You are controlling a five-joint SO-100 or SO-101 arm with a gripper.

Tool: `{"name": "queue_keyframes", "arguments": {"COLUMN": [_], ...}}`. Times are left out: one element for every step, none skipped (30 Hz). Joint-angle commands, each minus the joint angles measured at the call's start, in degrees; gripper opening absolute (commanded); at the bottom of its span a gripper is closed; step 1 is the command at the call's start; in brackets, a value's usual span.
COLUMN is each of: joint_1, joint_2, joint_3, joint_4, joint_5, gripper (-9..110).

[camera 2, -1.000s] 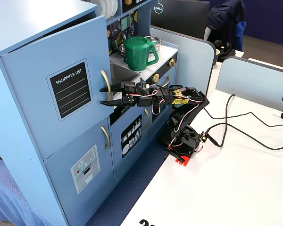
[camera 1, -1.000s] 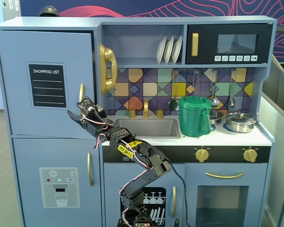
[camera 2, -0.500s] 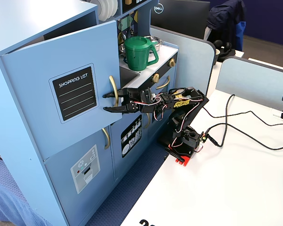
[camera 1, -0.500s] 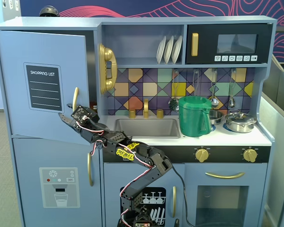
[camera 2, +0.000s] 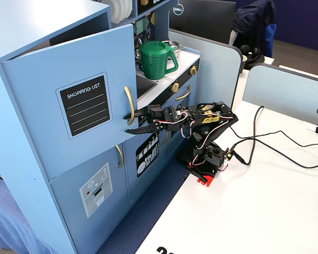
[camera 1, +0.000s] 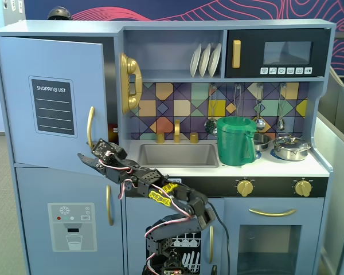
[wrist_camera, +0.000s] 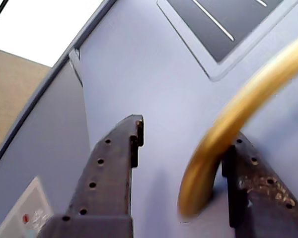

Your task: Open the left cabinet door

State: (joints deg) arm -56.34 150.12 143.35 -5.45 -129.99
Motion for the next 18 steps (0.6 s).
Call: {"name": "queue_keyframes", "arguments": {"joint_1": [3.3,4.0,4.5,4.7,4.7,4.7,4.7,5.0,5.4,6.1,6.7,7.5,8.3,9.2,10.2,11.4,12.6,13.7], "joint_2": [4.7,5.9,7.1,8.4,9.7,10.8,12.0,12.9,14.1,15.2,16.4,17.5,18.5,19.6,20.7,21.4,22.3,23.1], "joint_3": [0.1,0.1,0.4,0.6,0.9,0.9,0.9,0.9,0.9,0.9,0.8,0.8,0.7,0.4,0.4,0.3,0.0,-0.1], "joint_4": [4.7,5.5,6.6,7.6,8.5,9.5,10.5,11.4,12.6,13.6,14.5,15.2,16.0,17.0,17.8,18.6,19.5,20.3], "joint_5": [1.9,2.3,2.4,2.1,1.8,1.5,1.1,0.8,0.8,0.7,0.8,1.1,1.8,2.5,3.2,4.0,5.2,6.0], "gripper": [9,9,9,9,9,9,9,9,9,9,9,9,9,9,9,9,9,9]}}
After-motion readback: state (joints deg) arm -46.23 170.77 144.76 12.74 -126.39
